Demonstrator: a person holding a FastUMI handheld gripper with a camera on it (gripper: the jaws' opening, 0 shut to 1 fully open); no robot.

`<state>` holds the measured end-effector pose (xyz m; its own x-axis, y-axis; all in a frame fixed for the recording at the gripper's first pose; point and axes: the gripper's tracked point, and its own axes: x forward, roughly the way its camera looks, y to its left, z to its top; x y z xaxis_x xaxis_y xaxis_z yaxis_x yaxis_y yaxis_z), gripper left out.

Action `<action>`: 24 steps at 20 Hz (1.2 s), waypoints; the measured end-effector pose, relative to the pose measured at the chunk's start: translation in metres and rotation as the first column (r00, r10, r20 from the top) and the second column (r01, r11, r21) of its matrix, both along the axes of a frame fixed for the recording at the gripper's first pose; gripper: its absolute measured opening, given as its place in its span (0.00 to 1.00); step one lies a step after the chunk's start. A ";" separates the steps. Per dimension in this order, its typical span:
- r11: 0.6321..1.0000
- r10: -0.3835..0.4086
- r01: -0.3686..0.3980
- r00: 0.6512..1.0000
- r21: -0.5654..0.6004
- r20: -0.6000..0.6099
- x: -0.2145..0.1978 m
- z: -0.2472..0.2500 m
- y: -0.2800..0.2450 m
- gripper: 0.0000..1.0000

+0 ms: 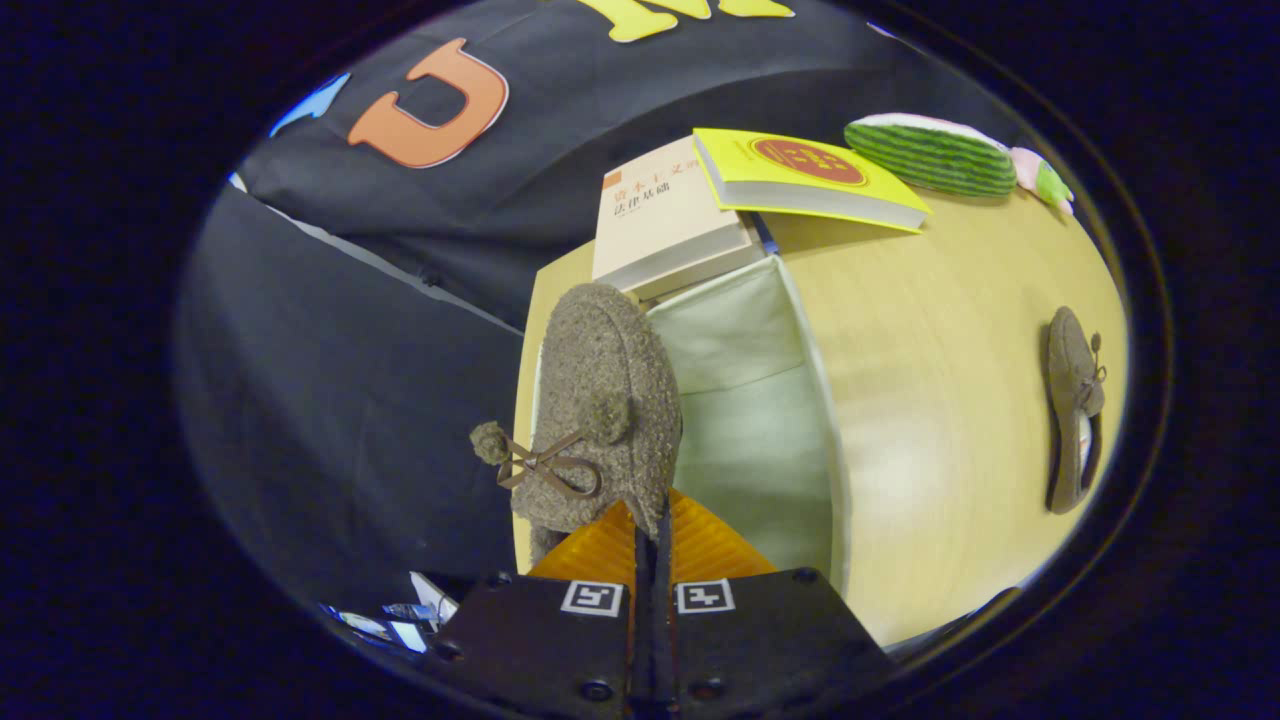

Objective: Open the storage box then place both shoes into the box .Put the left shoe in first, then the right shoe, with the right side of both shoes facing outward in a uniform manner.

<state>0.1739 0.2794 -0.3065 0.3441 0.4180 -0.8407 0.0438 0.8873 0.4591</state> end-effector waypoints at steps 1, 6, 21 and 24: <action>1.000 0.014 -0.014 1.000 -0.007 -0.003 -0.003 -0.004 0.005 0.06; 0.999 0.029 -0.029 1.000 -0.042 -0.010 -0.013 -0.018 0.015 0.07; 0.984 0.171 -0.159 0.968 -0.075 0.184 -0.014 0.034 -0.012 1.00; 0.977 0.190 -0.162 0.957 -0.141 0.221 -0.018 0.052 -0.036 1.00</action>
